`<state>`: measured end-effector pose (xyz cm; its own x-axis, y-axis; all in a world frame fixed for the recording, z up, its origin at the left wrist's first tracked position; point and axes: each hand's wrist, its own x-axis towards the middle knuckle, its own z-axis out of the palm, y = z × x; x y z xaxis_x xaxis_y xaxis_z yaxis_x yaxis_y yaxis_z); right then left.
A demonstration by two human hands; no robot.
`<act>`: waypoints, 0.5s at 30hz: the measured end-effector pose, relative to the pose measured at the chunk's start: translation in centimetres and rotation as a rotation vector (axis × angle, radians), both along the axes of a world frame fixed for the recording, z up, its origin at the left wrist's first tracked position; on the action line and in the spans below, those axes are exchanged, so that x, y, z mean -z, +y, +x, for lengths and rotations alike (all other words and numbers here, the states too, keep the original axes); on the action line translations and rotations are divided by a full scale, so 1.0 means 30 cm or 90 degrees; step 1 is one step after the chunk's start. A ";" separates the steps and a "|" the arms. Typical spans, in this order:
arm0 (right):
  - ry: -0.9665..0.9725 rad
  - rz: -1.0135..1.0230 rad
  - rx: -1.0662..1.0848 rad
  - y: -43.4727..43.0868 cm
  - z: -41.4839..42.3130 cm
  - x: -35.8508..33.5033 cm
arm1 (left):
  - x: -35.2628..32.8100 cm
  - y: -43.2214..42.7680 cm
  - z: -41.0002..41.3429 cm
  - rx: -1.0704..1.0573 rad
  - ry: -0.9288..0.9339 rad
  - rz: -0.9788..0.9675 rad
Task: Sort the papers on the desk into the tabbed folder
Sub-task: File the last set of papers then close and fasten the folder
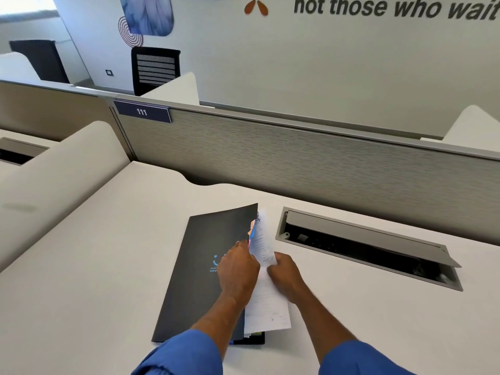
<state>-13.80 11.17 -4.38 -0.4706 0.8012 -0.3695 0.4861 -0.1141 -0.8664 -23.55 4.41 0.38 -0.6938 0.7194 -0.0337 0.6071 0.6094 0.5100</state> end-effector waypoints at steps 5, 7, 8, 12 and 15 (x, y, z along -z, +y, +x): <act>0.013 -0.001 0.059 -0.040 -0.055 0.014 | -0.004 0.011 0.020 0.002 -0.025 -0.001; 0.084 -0.106 0.117 -0.058 -0.078 0.008 | -0.012 0.017 0.028 0.000 -0.028 0.005; 0.134 -0.187 0.143 -0.066 -0.090 -0.004 | -0.020 0.019 0.031 0.001 -0.026 0.005; 0.254 -0.367 0.198 -0.088 -0.111 -0.024 | -0.036 0.020 0.038 0.005 -0.023 0.002; 0.214 -0.310 0.201 -0.096 -0.105 -0.034 | -0.030 0.018 0.038 0.004 -0.029 -0.003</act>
<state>-16.95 8.28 -3.36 -0.3933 0.6981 -0.5983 0.0772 -0.6234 -0.7781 -22.40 4.96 1.26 -0.6865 0.7239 -0.0686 0.5875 0.6078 0.5342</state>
